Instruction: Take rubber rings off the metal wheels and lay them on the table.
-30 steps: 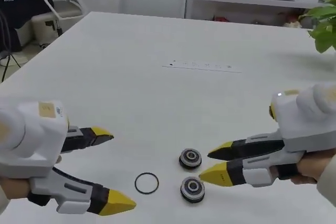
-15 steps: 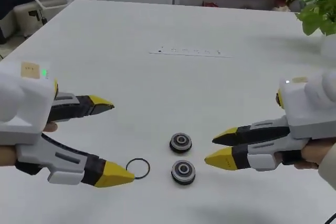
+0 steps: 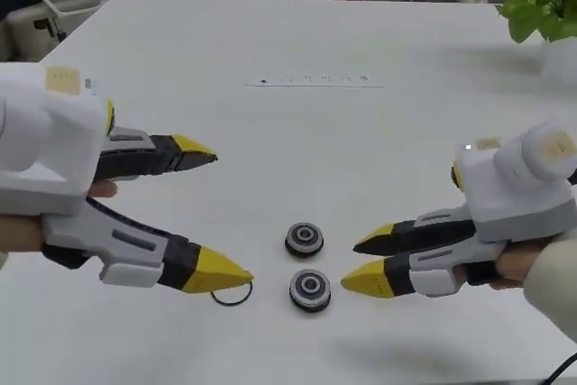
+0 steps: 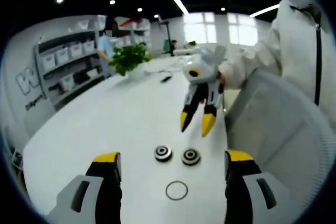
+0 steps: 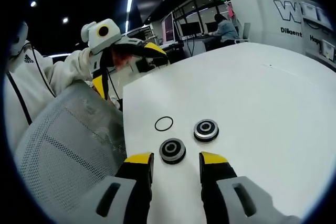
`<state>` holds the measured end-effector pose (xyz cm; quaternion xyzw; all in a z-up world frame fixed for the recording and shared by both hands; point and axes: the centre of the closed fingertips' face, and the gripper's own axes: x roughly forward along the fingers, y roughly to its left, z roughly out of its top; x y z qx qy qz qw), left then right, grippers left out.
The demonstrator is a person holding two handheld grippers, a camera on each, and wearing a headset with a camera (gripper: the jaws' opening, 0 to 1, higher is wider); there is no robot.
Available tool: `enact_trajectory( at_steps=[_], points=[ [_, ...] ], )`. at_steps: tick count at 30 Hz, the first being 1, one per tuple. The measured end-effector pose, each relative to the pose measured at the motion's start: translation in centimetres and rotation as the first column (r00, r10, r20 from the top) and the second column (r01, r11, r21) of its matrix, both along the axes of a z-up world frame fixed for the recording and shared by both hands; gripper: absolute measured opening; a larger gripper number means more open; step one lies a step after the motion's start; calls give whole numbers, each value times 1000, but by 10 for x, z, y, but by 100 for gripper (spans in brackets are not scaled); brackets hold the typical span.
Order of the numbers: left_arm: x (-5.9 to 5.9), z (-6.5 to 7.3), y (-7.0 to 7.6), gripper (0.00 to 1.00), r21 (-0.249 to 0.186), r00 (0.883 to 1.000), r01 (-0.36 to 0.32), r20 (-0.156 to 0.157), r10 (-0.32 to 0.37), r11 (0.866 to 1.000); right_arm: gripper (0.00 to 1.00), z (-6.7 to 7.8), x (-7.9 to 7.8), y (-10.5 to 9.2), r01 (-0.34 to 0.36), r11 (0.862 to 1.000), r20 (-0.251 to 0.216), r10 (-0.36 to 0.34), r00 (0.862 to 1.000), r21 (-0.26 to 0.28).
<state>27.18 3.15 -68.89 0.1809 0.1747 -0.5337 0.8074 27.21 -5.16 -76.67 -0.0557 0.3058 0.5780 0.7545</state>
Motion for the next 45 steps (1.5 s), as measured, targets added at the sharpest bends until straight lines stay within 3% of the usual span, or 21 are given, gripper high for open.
enact_trajectory(
  at_steps=[7, 19, 24, 28, 35, 38, 45],
  points=[
    [2, -9, -17, 81, 13, 999, 35, -15, -35, 999, 32, -10, -3, 2, -31, 999, -2, 31, 1000, -21],
    [0, -25, -35, 78, 32, 997, 71, -39, -70, 997, 32, -15, -8, 8, -49, 999, -17, 49, 999, -17],
    [0, -34, -43, 76, 20, 996, 78, -46, -77, 997, 31, -16, -8, 8, -51, 999, -15, 51, 999, -15],
    [-1, -45, -45, 71, 34, 996, 80, -44, -78, 996, 30, -17, -9, 9, -55, 998, -17, 55, 998, -11],
    [3, -56, -46, 63, 14, 996, 60, -67, -59, 998, 30, -20, -9, 10, -58, 998, -20, 57, 998, -13],
    [3, -59, -47, 62, 3, 995, 54, -78, -54, 999, 30, -21, -9, 11, -58, 998, -22, 58, 998, -10],
    [3, -65, -50, 56, 4, 995, 62, -74, -62, 998, 29, -23, -10, 12, -66, 998, -20, 66, 998, -13]
  ],
)
